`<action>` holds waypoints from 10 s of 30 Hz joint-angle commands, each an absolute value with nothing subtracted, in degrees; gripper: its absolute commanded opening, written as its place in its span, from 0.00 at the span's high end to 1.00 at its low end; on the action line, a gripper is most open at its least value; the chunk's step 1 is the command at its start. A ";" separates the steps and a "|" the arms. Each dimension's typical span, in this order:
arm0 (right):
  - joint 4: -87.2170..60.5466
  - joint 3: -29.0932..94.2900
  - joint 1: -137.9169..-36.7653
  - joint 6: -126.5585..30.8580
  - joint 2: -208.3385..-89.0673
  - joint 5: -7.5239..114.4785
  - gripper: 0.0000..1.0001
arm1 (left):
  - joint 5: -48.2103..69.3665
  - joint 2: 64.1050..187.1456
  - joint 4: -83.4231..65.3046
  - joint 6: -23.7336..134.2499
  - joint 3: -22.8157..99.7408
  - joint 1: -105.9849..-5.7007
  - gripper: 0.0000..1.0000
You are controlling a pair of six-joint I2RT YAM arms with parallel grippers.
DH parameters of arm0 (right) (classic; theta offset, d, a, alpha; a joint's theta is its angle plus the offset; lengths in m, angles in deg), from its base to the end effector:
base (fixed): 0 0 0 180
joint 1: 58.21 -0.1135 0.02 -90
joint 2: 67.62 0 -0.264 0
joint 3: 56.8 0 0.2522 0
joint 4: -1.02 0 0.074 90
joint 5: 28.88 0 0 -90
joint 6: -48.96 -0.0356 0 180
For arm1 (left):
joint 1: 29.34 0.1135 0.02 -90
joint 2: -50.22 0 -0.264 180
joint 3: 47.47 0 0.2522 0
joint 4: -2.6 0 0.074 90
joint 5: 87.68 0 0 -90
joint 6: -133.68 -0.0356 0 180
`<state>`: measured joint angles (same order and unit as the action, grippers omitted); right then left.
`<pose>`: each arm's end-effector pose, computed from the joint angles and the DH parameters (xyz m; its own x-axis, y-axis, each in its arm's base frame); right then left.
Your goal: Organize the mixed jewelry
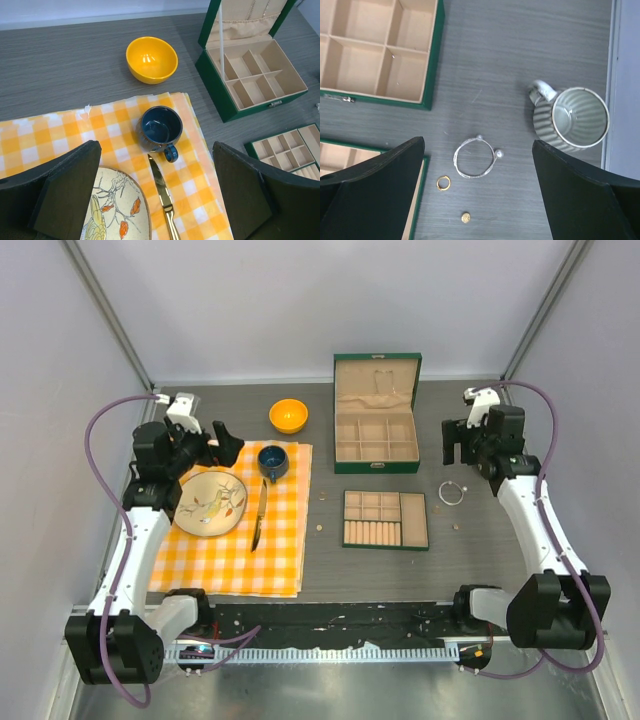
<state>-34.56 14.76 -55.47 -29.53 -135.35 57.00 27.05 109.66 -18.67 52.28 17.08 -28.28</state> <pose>0.2645 -0.0101 0.3170 -0.5124 -0.1747 -0.8408 -0.1180 0.9841 -0.1326 0.2393 -0.0105 0.3337 -0.3327 -0.1420 -0.9323 0.3390 0.9045 -0.2588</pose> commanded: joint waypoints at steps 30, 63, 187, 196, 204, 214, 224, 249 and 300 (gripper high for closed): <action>-42.89 13.65 -55.49 -22.67 -157.97 49.69 0.43 | 31.41 111.65 -15.56 51.24 15.78 -27.94 0.00; -44.55 20.42 -55.58 -21.17 -162.55 49.69 0.88 | 32.37 111.48 -15.12 50.62 15.25 -27.94 0.00; -50.89 67.00 -75.09 -21.79 -197.52 62.43 0.99 | 31.50 111.74 -14.68 50.80 14.81 -27.94 0.00; -50.62 66.48 -75.53 -21.87 -197.53 63.32 0.99 | 31.50 111.39 -14.85 50.80 14.81 -27.94 0.00; -49.83 64.63 -76.23 -21.52 -196.21 64.28 0.99 | 31.58 111.39 -14.77 50.80 14.72 -27.94 0.00; -49.65 64.37 -76.85 -21.44 -195.85 65.07 0.99 | 31.58 111.13 -14.85 50.80 14.72 -28.02 0.00; -49.57 64.45 -77.20 -22.23 -194.27 65.51 0.99 | 31.50 110.95 -14.94 50.88 14.72 -28.02 0.00; -52.47 66.30 -77.29 -21.96 -189.17 67.89 0.99 | 31.76 110.95 -14.85 51.06 14.72 -28.02 0.00; -52.91 67.62 -72.19 -21.44 -195.33 59.27 0.81 | 31.50 111.13 -14.94 50.71 14.72 -27.94 0.00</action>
